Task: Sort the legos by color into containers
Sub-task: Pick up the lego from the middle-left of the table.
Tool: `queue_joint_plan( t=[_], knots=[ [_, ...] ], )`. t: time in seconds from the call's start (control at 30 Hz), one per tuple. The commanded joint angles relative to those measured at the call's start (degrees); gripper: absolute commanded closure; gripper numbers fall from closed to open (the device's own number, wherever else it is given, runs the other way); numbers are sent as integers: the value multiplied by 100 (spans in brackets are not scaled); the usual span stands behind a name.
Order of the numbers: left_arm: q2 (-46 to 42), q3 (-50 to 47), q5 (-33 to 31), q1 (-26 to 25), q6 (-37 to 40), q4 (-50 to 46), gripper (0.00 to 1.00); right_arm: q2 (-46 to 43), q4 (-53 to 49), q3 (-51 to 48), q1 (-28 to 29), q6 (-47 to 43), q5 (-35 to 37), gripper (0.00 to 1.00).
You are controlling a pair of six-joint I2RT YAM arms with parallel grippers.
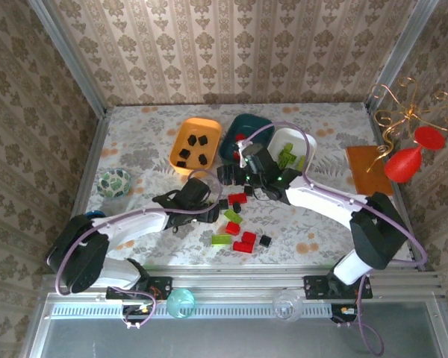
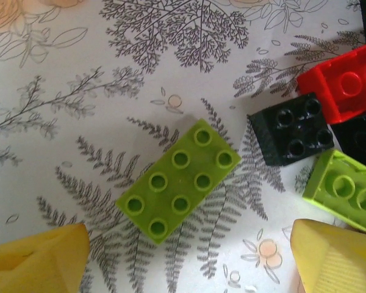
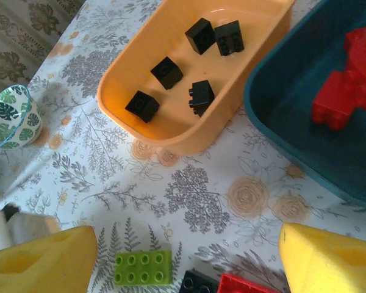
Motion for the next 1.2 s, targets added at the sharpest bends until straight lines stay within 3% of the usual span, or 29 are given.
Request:
queue_joint_plan(
  t=[0.0, 0.37, 0.63, 0.87, 1.17],
  knots=[
    [289, 304, -16, 32, 295, -322, 13, -393, 129, -124, 11, 44, 362, 20],
    [1123, 739, -282, 88, 607, -314, 15, -656, 112, -328, -37, 21, 524, 19],
    [1585, 678, -123, 144, 543, -137, 36, -859, 123, -482, -140, 25, 547, 19],
    [1338, 456, -31, 70, 425, -94, 56, -894, 154, -554, -204, 61, 533, 19],
    [402, 703, 1, -67, 420, -557, 64, -1326, 110, -857, -256, 213, 753, 19]
  ],
)
